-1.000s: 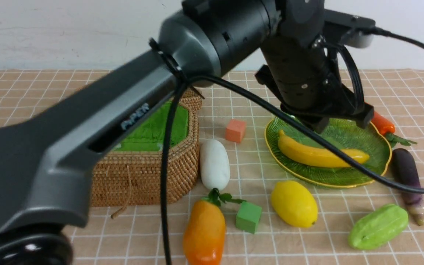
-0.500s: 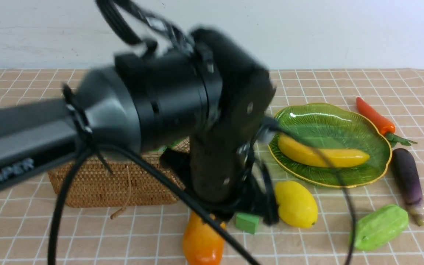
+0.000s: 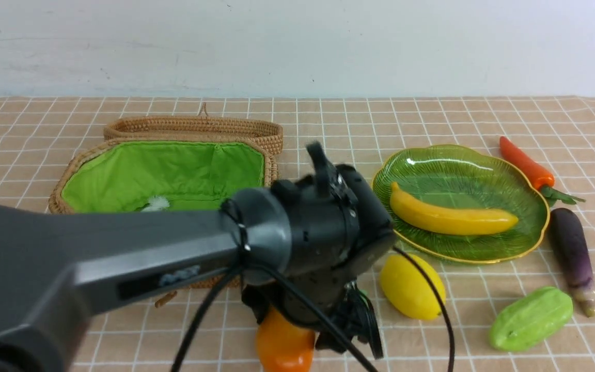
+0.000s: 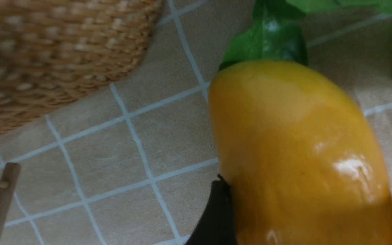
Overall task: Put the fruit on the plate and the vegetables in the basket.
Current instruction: Grab the mango with your left arm and place it on the right plate
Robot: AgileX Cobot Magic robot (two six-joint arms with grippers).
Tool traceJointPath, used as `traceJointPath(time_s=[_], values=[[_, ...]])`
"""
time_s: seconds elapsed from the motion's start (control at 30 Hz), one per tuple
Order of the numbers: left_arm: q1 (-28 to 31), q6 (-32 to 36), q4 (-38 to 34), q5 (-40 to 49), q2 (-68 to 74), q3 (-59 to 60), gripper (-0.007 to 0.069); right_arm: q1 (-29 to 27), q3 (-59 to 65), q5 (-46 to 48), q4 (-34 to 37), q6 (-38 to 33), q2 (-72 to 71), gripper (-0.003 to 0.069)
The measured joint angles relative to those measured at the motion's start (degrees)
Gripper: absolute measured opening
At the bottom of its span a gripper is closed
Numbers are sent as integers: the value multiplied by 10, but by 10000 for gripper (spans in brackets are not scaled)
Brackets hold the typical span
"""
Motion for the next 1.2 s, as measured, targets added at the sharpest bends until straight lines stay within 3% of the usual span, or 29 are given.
traceJointPath(time_s=[0.07, 0.6, 0.77, 0.93, 1.03, 1.2], values=[[0, 0, 7, 3, 11, -1, 564, 0, 0, 3, 1, 0, 0, 236], [0, 4, -13, 29, -27, 2, 562, 0, 0, -2, 1, 0, 0, 236], [-4, 49, -25, 14, -94, -10, 562, 0, 0, -9, -8, 0, 0, 236], [-4, 191, -48, -148, -83, -138, 562, 0, 0, -33, -75, 37, 0, 236], [-4, 236, -54, -216, -14, -232, 562, 0, 0, -38, -87, 63, 0, 236], [0, 253, -64, -264, 135, -396, 562, 0, 0, -38, -62, 71, 0, 236]])
